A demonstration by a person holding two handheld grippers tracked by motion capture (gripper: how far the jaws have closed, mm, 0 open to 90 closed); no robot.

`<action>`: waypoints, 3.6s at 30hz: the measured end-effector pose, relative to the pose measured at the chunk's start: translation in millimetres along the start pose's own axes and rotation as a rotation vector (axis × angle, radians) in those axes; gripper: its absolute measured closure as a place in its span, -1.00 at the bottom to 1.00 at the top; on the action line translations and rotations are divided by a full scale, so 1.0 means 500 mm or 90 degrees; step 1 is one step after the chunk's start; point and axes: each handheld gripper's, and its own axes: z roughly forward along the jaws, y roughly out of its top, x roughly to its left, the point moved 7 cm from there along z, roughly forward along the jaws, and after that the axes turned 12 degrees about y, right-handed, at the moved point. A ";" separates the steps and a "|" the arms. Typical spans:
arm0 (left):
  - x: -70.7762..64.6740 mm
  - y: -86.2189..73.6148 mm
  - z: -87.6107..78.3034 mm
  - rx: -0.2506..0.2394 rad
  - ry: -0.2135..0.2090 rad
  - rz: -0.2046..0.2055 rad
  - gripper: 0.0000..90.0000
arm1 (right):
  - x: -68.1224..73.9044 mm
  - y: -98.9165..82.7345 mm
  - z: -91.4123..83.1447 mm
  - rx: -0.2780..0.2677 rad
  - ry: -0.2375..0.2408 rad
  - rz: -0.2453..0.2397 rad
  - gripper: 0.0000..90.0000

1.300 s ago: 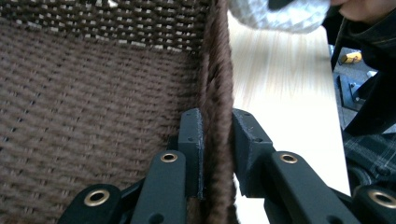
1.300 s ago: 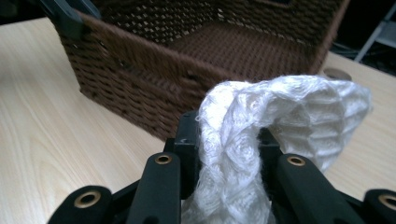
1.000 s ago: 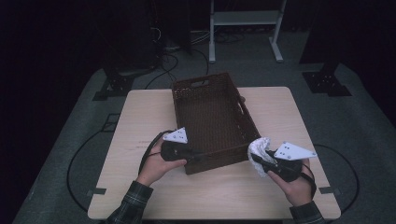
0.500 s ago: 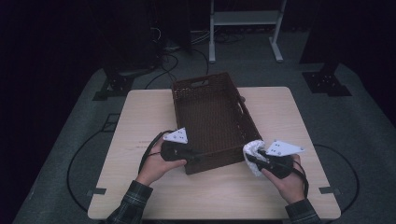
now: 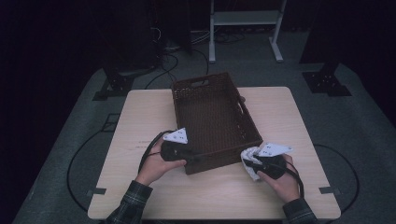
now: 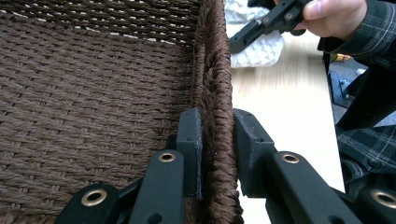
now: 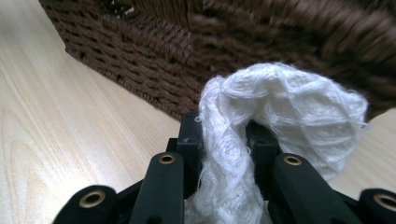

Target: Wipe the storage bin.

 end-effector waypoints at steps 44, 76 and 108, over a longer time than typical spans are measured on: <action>0.000 0.000 0.000 0.003 0.000 0.002 0.62 | 0.069 0.088 -0.038 -0.085 0.038 -0.063 0.59; -0.001 0.000 0.000 0.004 -0.002 0.003 0.60 | 0.060 0.026 0.041 0.017 0.060 -0.049 0.58; -0.001 0.000 0.000 0.008 -0.003 0.005 0.61 | 0.114 0.102 0.025 -0.051 0.089 -0.099 0.59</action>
